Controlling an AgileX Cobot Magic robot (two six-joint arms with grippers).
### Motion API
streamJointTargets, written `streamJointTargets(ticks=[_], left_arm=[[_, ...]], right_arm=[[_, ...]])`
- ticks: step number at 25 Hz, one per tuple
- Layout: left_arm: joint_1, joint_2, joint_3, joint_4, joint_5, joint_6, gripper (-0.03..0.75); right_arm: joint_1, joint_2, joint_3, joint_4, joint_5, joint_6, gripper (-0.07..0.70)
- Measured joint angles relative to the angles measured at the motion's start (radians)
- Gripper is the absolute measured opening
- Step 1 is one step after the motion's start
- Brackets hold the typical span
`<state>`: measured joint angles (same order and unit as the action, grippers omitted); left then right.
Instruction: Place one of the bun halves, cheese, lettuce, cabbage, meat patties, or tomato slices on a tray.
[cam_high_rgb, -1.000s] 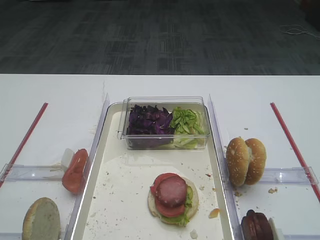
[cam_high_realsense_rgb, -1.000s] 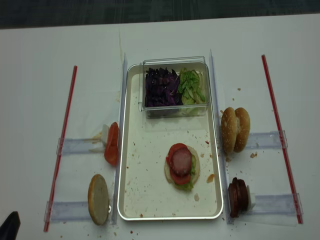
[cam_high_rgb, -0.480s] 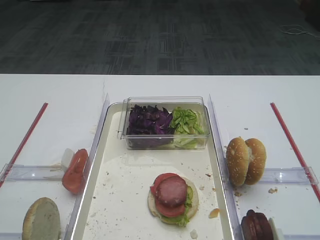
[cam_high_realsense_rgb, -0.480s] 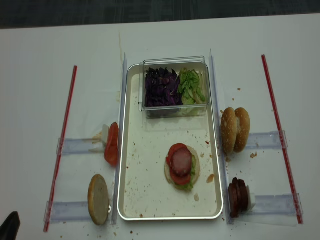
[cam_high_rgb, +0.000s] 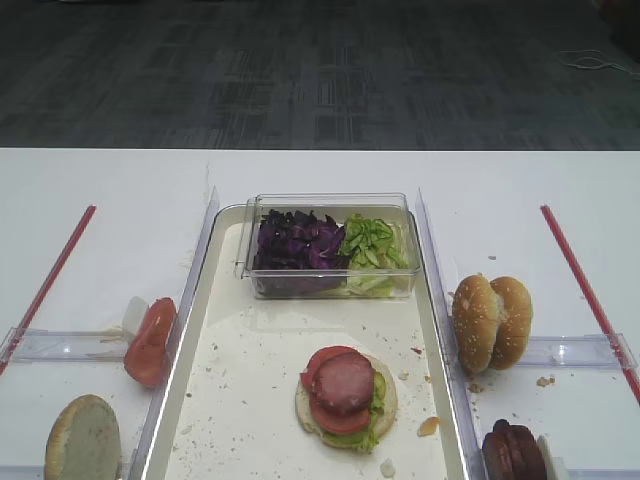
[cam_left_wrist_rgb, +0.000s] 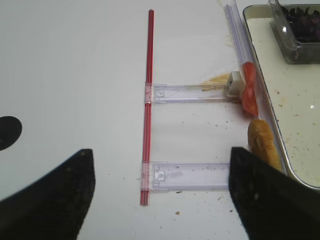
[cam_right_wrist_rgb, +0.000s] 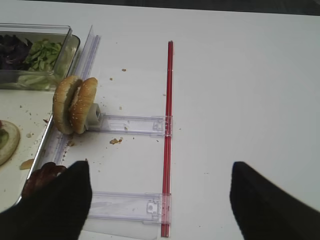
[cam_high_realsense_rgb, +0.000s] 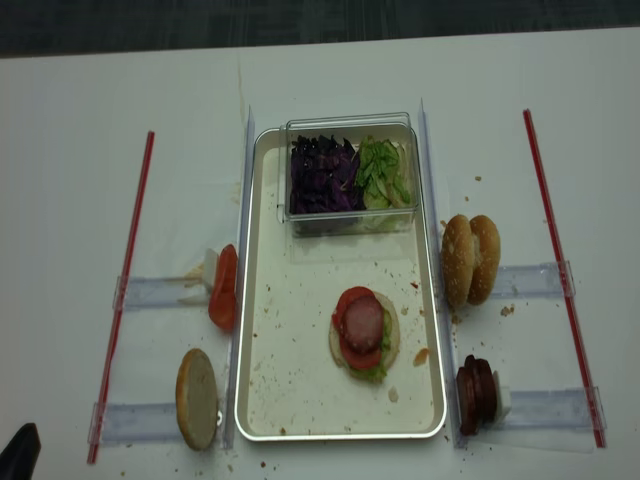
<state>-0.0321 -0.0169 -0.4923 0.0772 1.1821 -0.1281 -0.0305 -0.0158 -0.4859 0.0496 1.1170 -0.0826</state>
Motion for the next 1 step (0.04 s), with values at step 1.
streamJointTargets(ticks=[1], left_arm=[[0.0,0.0,0.0,0.0,0.0,0.0,0.544]], right_arm=[[0.0,0.0,0.0,0.0,0.0,0.0,0.6]])
